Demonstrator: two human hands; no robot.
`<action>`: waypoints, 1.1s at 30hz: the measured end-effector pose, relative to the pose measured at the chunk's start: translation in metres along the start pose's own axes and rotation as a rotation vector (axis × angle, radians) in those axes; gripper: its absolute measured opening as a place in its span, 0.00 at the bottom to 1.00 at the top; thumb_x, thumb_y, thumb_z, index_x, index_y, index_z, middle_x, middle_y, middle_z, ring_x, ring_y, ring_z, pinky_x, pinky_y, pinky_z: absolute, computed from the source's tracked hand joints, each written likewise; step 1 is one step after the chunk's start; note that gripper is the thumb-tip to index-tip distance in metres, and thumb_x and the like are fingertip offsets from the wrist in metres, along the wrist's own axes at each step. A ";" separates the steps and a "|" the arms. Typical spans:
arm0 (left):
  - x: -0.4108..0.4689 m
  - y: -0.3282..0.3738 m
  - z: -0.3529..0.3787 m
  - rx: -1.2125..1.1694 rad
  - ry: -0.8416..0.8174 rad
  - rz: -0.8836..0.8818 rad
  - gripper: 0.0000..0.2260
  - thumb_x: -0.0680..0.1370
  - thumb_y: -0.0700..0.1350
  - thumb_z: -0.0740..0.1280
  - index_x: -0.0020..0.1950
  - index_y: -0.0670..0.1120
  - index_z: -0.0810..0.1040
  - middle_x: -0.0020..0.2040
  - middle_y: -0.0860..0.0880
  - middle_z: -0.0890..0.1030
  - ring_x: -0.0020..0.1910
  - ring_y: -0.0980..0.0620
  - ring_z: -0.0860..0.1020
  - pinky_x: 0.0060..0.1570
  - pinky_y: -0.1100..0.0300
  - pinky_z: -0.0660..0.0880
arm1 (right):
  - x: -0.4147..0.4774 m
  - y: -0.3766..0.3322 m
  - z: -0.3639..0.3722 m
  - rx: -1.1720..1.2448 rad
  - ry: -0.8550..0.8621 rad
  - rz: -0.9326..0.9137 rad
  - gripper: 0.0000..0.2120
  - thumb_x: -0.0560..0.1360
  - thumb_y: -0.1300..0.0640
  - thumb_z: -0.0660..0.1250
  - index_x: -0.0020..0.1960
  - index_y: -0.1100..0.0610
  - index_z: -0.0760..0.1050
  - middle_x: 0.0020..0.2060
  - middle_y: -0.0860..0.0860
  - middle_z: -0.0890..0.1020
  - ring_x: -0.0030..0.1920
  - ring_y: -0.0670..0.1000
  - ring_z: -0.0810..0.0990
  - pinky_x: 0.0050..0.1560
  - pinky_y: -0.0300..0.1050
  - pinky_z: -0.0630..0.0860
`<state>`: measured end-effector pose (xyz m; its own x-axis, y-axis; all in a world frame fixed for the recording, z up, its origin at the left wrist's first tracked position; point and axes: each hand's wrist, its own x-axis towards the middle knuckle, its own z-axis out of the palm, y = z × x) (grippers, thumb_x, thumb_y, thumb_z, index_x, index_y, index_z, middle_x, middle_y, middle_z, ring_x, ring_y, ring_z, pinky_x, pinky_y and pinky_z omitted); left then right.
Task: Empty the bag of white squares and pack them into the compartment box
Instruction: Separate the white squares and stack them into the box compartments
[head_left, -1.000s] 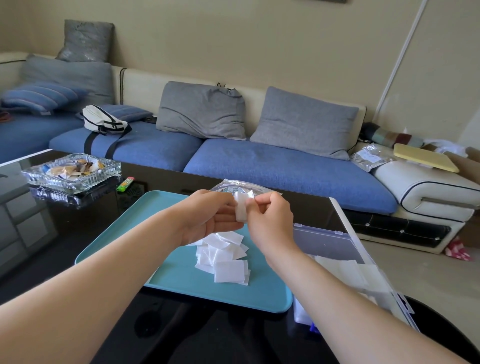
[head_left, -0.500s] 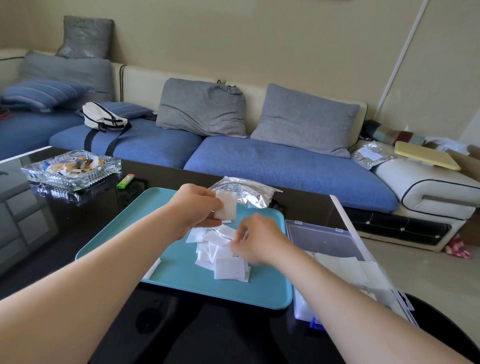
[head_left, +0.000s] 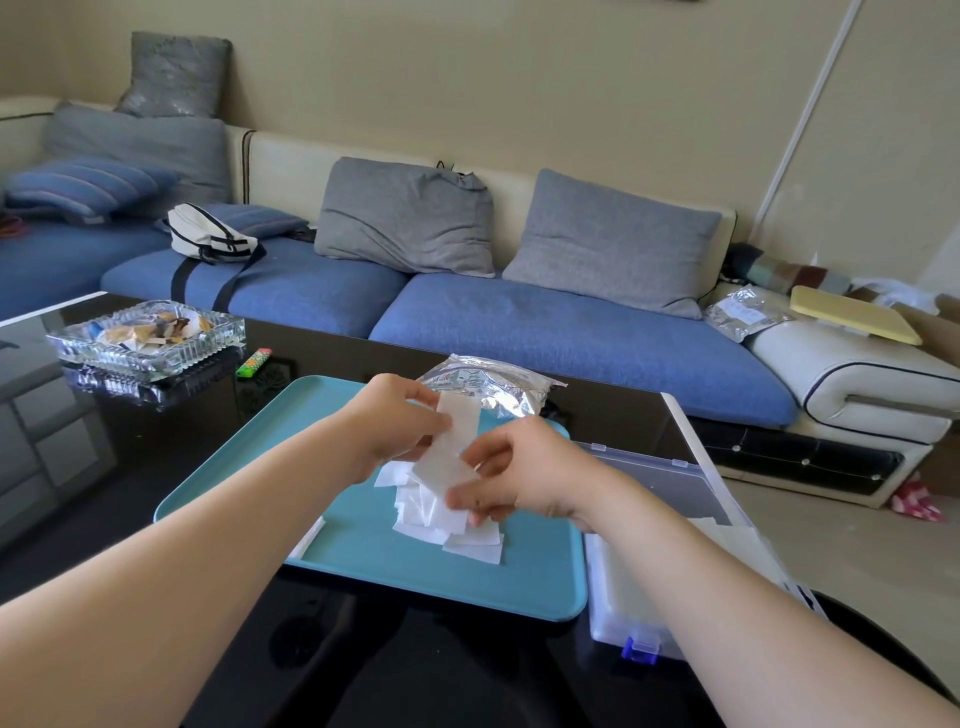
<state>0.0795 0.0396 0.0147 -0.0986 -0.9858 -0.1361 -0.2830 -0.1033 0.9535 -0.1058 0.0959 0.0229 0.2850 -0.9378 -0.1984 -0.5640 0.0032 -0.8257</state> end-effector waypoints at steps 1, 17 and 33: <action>-0.001 0.000 0.000 -0.013 -0.009 0.005 0.10 0.79 0.33 0.70 0.60 0.40 0.81 0.54 0.36 0.85 0.44 0.43 0.86 0.41 0.55 0.85 | -0.001 -0.002 0.000 0.140 0.052 -0.013 0.17 0.70 0.59 0.83 0.55 0.61 0.82 0.40 0.58 0.88 0.39 0.54 0.86 0.50 0.51 0.85; -0.012 0.013 0.006 -0.358 -0.270 0.061 0.10 0.83 0.32 0.65 0.62 0.35 0.82 0.56 0.36 0.86 0.57 0.40 0.86 0.59 0.54 0.82 | 0.006 -0.009 0.006 0.648 0.465 0.003 0.04 0.81 0.62 0.73 0.54 0.62 0.81 0.42 0.56 0.89 0.42 0.56 0.90 0.41 0.46 0.85; -0.012 0.011 0.010 -0.187 -0.216 0.019 0.08 0.83 0.36 0.66 0.61 0.35 0.80 0.57 0.36 0.85 0.51 0.42 0.87 0.50 0.51 0.85 | 0.003 0.002 -0.008 -0.443 0.484 -0.173 0.43 0.59 0.39 0.81 0.69 0.42 0.65 0.62 0.46 0.71 0.56 0.50 0.77 0.54 0.55 0.79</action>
<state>0.0677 0.0514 0.0241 -0.3089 -0.9387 -0.1529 -0.1000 -0.1278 0.9867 -0.1127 0.0901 0.0249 0.0788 -0.9621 0.2609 -0.8355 -0.2065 -0.5092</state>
